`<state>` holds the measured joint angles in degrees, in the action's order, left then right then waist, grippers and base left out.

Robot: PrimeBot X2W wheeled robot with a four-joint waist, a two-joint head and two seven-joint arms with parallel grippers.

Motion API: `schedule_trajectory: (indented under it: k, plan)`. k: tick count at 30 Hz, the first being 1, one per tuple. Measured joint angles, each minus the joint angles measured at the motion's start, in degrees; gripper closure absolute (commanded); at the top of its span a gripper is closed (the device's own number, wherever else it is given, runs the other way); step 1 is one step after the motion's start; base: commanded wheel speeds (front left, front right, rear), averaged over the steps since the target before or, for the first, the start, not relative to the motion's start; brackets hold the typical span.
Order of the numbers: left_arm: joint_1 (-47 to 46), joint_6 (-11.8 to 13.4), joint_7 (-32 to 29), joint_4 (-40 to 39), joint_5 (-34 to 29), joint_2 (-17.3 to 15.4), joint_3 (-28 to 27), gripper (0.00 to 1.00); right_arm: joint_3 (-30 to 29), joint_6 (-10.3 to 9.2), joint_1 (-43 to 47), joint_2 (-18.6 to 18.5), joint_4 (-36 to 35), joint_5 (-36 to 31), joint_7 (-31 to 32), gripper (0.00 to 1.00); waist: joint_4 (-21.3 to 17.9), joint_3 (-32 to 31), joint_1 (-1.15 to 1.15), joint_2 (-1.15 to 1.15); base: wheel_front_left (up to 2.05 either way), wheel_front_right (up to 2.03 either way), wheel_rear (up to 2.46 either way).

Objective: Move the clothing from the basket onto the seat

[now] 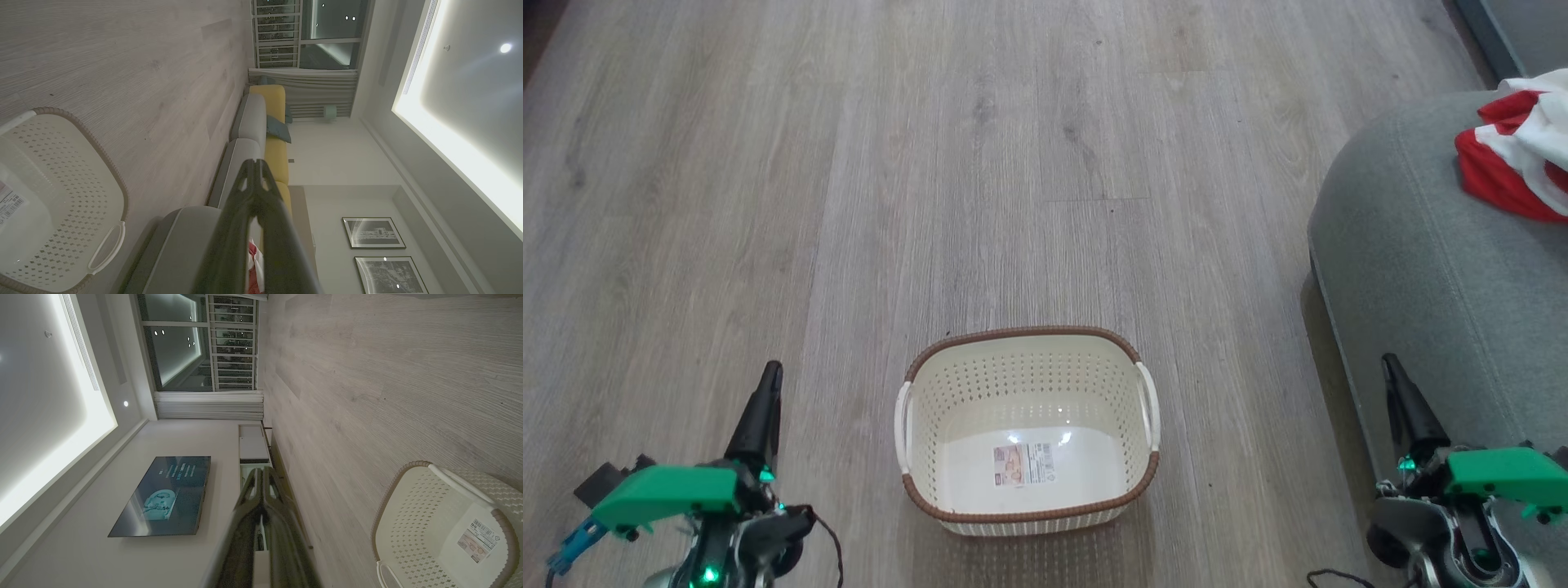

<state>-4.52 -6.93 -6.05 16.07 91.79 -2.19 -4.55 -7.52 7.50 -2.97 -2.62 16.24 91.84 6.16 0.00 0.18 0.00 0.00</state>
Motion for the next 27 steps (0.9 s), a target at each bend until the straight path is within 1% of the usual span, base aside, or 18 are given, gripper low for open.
schedule_trajectory:
  k: [27]
  plan:
    - [0.0, 0.0, 0.0, 0.0, 0.0, 0.0, 0.0, 1.0, 0.0, 0.0, 0.0, 0.0, 0.0, 0.0, 0.0, 1.0, 0.0, 0.0, 0.0, 0.0, 0.0, 0.0, 0.0]
